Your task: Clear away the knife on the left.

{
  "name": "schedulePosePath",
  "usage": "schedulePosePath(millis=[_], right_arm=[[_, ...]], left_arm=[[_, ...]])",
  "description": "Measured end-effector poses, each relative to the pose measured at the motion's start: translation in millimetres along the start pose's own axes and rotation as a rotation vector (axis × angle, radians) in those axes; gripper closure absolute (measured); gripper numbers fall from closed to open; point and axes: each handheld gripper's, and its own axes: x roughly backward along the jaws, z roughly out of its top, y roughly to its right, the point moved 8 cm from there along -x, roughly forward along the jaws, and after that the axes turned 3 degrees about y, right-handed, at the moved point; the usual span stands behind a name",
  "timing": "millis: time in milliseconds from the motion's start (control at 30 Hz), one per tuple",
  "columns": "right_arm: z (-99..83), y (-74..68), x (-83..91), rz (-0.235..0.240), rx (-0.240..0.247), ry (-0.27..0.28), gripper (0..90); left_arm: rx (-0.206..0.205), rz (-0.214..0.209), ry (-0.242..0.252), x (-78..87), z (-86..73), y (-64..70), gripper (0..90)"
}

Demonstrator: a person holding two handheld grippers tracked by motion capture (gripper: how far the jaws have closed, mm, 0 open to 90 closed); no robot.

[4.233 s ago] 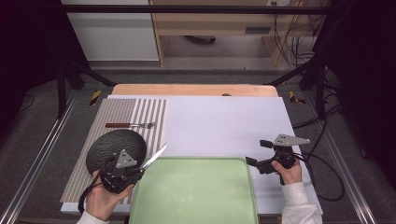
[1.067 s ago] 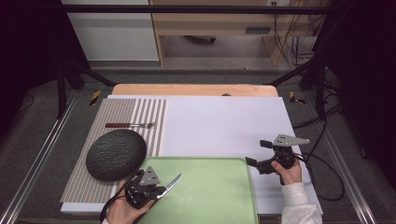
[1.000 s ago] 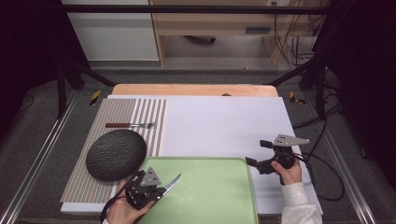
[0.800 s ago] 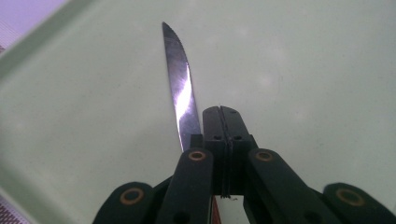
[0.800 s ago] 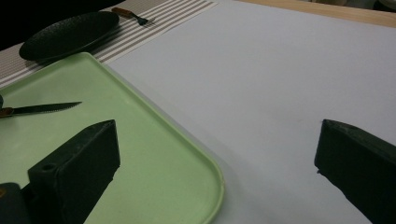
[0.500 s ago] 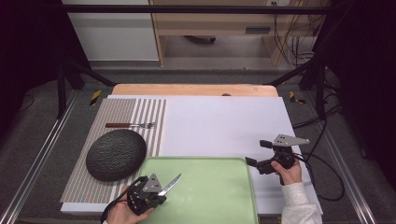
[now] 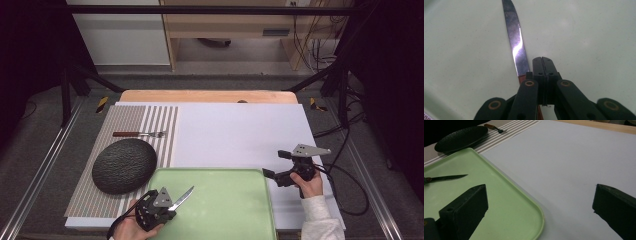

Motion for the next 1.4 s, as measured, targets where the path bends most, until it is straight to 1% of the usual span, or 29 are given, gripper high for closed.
schedulePosePath(millis=[333,533,933,1100,1400], right_arm=[[0.2,0.2,0.4,-0.002,-0.001,0.002,0.5],[-0.2,-0.2,0.0,-0.001,0.001,-0.001,0.5],[-0.2,-0.1,0.0,-0.001,0.001,-0.001,0.5],[-0.2,0.0,0.1,-0.002,0.001,-0.001,0.5],[-0.3,-0.1,0.0,-0.001,0.000,-0.002,0.5]], left_arm=[[0.012,0.013,0.003,1.2,-2.0,-2.2,90.0],[0.021,0.035,0.003,2.6,-4.3,-5.3,90.0],[0.059,0.069,0.010,7.5,-10.1,-13.0,90.0],[0.064,0.076,0.009,8.4,-11.6,-14.2,90.0],[0.071,0.101,0.013,10.3,-14.3,-17.4,90.0]])
